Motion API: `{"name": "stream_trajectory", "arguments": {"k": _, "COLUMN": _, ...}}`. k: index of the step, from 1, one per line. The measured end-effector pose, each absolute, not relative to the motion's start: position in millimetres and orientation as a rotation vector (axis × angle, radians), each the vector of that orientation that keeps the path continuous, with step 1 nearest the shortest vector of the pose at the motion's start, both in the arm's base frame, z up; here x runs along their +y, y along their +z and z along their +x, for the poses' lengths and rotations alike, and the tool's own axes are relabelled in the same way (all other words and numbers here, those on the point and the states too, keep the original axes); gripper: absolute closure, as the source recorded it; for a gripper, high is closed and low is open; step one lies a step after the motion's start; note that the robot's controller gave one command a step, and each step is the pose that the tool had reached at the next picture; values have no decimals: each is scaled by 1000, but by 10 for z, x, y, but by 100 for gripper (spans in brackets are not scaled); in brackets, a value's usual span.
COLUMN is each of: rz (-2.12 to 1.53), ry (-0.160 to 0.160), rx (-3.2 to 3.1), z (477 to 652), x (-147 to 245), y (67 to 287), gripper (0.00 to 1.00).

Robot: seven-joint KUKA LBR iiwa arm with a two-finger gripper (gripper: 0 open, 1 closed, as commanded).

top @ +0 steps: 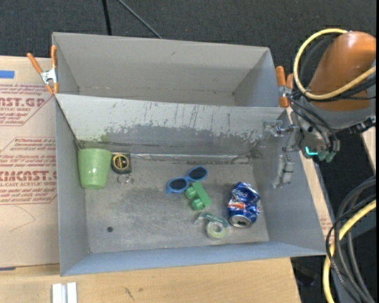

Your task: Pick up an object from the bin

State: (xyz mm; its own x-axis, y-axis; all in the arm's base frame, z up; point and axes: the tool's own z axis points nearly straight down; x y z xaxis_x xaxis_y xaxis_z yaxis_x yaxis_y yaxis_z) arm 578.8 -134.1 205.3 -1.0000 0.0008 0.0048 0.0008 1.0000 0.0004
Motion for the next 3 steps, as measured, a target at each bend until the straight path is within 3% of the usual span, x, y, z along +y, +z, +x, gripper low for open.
{"name": "stream_trajectory", "arguments": {"k": 1, "rz": 142, "ry": -3, "rx": -3130, "z": 5307, "x": -1253, "y": 729, "gripper": 0}}
{"name": "stream_trajectory", "arguments": {"k": 2, "rz": 524, "ry": 0, "rx": -3099, "z": 5345, "x": -1517, "y": 694, "gripper": 0}}
{"name": "stream_trajectory", "arguments": {"k": 3, "rz": 526, "ry": 1, "rx": -3098, "z": 5346, "x": -1512, "y": 696, "gripper": 100}}
